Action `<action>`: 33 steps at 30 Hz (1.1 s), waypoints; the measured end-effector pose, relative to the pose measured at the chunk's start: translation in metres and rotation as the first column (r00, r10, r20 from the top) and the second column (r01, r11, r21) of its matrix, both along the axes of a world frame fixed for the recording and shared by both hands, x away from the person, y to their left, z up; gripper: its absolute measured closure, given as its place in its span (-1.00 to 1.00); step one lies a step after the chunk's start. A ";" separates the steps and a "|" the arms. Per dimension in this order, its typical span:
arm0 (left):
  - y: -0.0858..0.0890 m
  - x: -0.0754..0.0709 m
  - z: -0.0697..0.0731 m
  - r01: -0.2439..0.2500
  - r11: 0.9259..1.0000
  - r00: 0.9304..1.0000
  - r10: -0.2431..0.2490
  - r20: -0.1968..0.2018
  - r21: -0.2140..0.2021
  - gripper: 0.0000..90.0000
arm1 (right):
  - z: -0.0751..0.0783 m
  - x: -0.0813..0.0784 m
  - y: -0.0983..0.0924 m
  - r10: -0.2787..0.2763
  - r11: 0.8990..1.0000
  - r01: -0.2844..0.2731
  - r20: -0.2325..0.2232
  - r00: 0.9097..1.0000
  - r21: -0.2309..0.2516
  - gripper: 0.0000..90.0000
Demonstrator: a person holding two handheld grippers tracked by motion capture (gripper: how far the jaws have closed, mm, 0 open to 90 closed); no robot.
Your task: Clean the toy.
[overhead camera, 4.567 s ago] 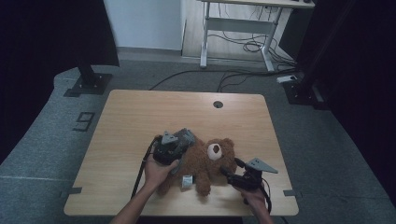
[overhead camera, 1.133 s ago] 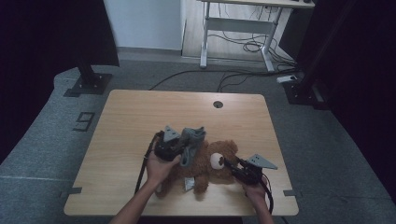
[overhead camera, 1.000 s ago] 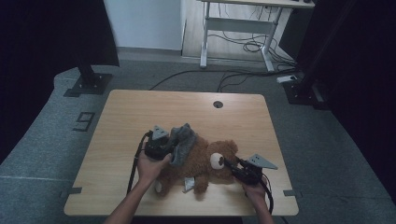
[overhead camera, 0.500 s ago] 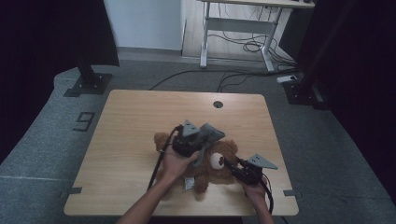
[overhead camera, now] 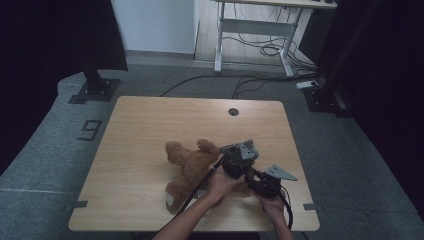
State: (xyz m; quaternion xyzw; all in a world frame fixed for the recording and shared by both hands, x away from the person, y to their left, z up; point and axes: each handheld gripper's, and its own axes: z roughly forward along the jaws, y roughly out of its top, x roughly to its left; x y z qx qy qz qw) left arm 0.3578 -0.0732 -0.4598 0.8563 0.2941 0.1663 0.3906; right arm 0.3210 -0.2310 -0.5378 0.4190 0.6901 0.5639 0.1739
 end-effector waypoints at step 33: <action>0.224 0.017 -0.022 -0.381 0.919 0.921 0.367 -0.129 -0.103 0.73 | 0.000 0.000 0.001 -0.006 1.000 0.006 -0.008 1.000 0.008 0.34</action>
